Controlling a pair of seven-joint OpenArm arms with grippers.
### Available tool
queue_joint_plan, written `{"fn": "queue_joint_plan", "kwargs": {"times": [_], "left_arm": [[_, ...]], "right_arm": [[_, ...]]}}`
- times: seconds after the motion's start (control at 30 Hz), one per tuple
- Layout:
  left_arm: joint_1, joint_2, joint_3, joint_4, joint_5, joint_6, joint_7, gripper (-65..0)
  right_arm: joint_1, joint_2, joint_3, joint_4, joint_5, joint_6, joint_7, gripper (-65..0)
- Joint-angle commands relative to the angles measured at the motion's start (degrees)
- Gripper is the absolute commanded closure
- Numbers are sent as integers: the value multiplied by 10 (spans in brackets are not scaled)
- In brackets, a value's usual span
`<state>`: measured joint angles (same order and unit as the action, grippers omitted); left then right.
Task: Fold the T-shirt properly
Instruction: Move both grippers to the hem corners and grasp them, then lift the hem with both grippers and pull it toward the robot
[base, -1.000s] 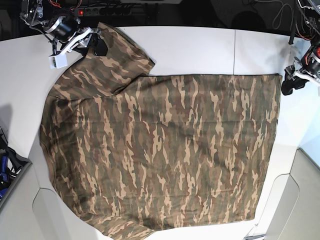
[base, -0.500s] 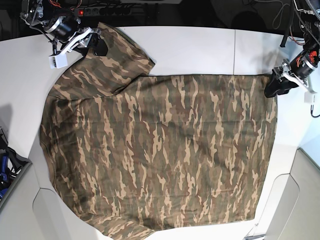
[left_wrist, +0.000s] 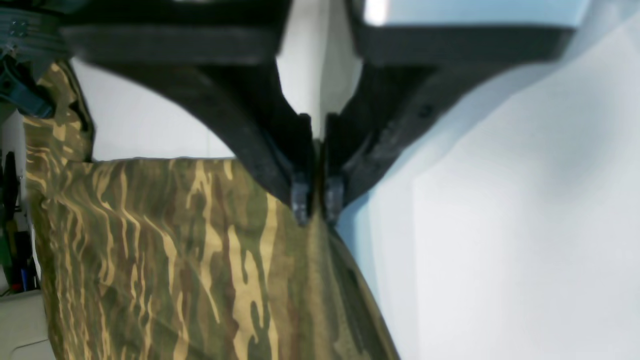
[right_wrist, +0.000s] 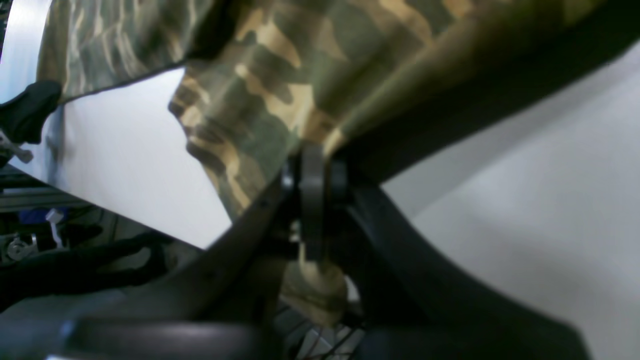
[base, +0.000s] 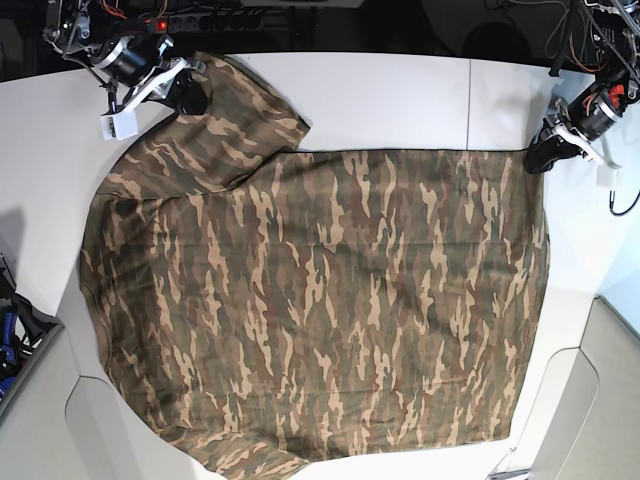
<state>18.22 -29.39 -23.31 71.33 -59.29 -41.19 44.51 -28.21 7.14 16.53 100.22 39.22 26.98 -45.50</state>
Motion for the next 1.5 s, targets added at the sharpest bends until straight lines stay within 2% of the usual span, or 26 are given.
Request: {"fn": "queue_joint_plan", "kwargs": {"times": [0.0, 0.13, 0.3, 0.43, 0.53, 0.6, 0.8, 1.17, 1.33, 1.47], "left_arm": [[-2, -7, 1, 0, 23, 12, 13, 0], [-3, -12, -1, 6, 7, 12, 15, 0], [-2, -12, -23, 47, -1, 12, 45, 0], [17, -11, -50, 82, -7, 12, 72, 0], [43, -11, -53, 114, -24, 12, 97, 0], [59, -11, -53, 138, -31, 12, 90, 0], [73, -11, -53, 184, -30, 12, 66, 0], [-19, -11, -53, 177, 31, 12, 41, 0], [-74, -10, -53, 139, 78, 12, -17, 0], [-119, -7, -52, 98, 82, 12, -23, 0]], "right_arm": [[3, 3, 3, 8, 6, 3, 7, 0], [4, 3, 13, 12, 11, 5, -6, 0], [2, 3, 60, 29, 74, 41, -72, 0], [-9, 3, 107, 34, 124, 62, -85, 0], [-12, 3, 130, 34, 152, 68, -118, 0], [-12, 3, 141, 34, 170, 69, -134, 0], [-4, 3, 181, 34, 199, 70, -134, 0], [144, 4, 205, 34, 169, 73, -125, 0], [222, 5, 200, 23, 115, 66, -92, 0], [268, 5, 176, 7, 96, 67, -85, 0]]}}
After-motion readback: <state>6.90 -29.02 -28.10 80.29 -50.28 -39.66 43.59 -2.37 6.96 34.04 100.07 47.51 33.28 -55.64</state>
